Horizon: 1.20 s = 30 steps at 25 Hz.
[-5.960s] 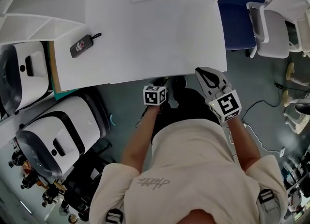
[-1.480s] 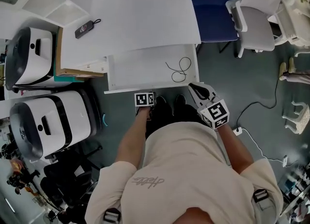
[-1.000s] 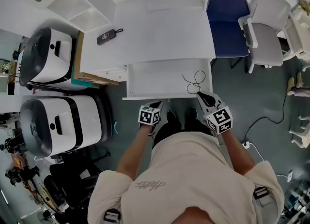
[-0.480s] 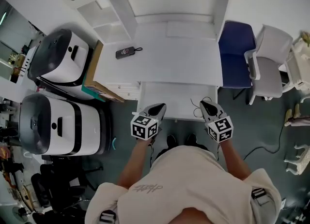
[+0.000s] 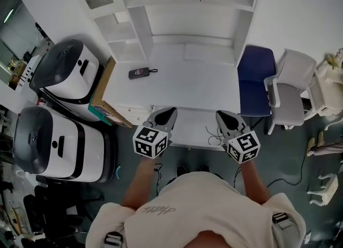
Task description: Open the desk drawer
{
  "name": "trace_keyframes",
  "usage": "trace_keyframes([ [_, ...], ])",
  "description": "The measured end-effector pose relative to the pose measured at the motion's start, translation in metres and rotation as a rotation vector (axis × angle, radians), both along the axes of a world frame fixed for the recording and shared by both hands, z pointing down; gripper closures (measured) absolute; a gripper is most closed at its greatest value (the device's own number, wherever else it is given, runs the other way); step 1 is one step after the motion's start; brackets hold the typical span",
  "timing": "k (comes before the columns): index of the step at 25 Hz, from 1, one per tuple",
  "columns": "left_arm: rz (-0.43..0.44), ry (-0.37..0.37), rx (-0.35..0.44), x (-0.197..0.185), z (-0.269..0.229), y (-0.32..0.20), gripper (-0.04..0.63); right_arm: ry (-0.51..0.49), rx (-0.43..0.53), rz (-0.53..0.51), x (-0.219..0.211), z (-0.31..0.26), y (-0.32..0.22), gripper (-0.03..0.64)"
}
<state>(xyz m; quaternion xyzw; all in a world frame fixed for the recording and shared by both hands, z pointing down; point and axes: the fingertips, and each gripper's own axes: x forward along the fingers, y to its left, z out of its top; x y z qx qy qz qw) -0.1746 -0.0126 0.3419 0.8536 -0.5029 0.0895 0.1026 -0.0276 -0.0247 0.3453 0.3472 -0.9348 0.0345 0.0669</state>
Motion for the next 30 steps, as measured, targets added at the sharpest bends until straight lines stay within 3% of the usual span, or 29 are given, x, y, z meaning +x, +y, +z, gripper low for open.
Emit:
trace_keyframes([
  [15,-0.072,-0.001,0.211,-0.019,-0.082,-0.027,0.578,-0.038,0.133,0.074,0.017,-0.077,-0.009,0.62],
  [20,-0.092,-0.028,0.205,-0.016,-0.073,-0.028,0.578,-0.013,0.151,0.081,0.021,-0.079,-0.01,0.62],
  [30,-0.053,-0.044,0.162,0.004,-0.054,-0.023,0.578,-0.021,0.122,0.079,0.028,-0.067,-0.006,0.62],
])
